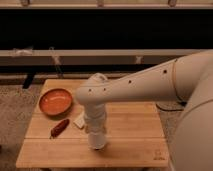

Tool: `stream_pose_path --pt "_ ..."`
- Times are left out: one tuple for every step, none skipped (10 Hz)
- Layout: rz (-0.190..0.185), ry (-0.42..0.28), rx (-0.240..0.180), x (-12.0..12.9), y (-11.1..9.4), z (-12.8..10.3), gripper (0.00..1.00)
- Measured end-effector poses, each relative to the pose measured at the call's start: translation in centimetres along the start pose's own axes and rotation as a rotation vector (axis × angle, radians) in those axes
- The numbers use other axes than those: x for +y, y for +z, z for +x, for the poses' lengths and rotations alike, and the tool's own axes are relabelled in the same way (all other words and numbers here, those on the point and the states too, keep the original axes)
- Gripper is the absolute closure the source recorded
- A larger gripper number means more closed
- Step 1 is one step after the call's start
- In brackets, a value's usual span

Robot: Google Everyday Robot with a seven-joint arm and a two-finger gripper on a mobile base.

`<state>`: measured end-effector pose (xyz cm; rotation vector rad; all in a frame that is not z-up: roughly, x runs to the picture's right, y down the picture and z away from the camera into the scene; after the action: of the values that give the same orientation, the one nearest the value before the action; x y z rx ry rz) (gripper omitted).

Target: Place the ceramic cup over the eraser

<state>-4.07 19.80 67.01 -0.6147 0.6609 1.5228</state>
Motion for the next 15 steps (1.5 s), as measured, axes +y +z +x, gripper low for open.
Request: stream_pose_path --pt "0.019 0.019 0.008 -0.5 0.6 0.0 0.51" --pt "0.036 0.038 0.011 -1.3 1.3 0.0 0.39" --pt "0.034 0.047 0.008 -1.5 1.8 -0.1 0.31" --pt "0.022 0.059 0.000 -1.7 2.4 -0.3 0.22" --pt "-0.002 0.070 -0.010 -1.9 2.9 -0.5 0.20" --pt "-0.035 0.076 -0.021 -1.9 3.2 -0.6 0.20" --pt "-0.062 0.075 -0.032 -1.8 3.1 -0.8 0.20" --pt "-0.093 0.072 -0.047 -1.5 3.0 -1.2 0.20" --pt "-0.104 0.066 -0.055 -1.1 2.9 -1.4 0.20" --pt "-0.107 0.059 -0.062 -0.9 2.8 -1.6 0.20" --pt "-0.108 0.056 -0.075 -0.8 2.3 -1.8 0.20" --pt "-0.100 0.052 -0.090 -1.0 1.5 -2.2 0.20" --pt "-0.090 0.048 -0.100 -1.3 0.8 -2.4 0.20" --pt "-0.075 0.040 -0.121 -1.8 -0.8 -2.9 0.20" --pt "-0.063 0.032 -0.139 -2.2 -2.3 -3.5 0.20"
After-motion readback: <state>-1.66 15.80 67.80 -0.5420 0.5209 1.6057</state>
